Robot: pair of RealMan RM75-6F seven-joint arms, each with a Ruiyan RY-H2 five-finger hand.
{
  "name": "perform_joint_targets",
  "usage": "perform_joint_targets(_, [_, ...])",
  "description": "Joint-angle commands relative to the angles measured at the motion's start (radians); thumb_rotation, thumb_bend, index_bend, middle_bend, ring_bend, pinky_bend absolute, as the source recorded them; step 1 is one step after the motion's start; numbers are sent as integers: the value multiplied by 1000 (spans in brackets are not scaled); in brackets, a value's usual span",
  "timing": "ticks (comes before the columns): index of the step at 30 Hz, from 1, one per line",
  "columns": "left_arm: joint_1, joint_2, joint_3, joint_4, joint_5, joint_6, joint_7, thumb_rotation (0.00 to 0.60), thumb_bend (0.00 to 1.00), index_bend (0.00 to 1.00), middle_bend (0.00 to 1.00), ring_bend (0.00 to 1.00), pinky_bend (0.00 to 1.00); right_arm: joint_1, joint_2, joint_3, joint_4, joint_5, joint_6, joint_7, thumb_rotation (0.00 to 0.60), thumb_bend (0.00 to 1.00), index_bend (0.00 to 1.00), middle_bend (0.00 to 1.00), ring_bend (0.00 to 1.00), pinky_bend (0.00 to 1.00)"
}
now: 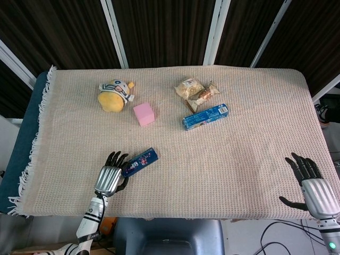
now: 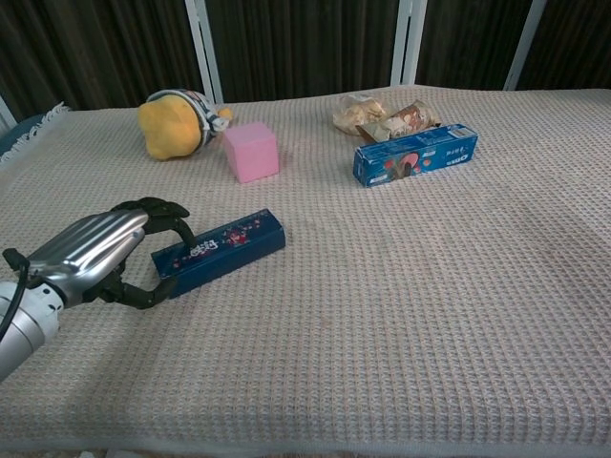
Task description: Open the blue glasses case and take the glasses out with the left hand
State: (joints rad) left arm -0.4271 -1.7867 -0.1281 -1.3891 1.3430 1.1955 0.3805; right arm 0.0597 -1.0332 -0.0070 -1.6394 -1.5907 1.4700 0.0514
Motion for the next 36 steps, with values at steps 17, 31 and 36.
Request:
perform_joint_targets(17, [-12, 13, 7, -7, -29, -10, 13, 600, 386, 368, 123, 37, 48, 0, 0, 0, -1, -1, -1, -2, 600, 203, 0, 0, 0, 0])
perform_joint_targets(31, [-21, 14, 8, -8, -47, -12, 25, 600, 388, 378, 124, 36, 52, -1, 1, -1, 0, -4, 2, 5, 600, 203, 0, 0, 0, 0])
perform_joint_targets(36, [-24, 9, 5, -4, -51, -10, 19, 600, 389, 387, 124, 33, 52, -1, 2, -1, 1, -5, 3, 6, 600, 203, 0, 0, 0, 0])
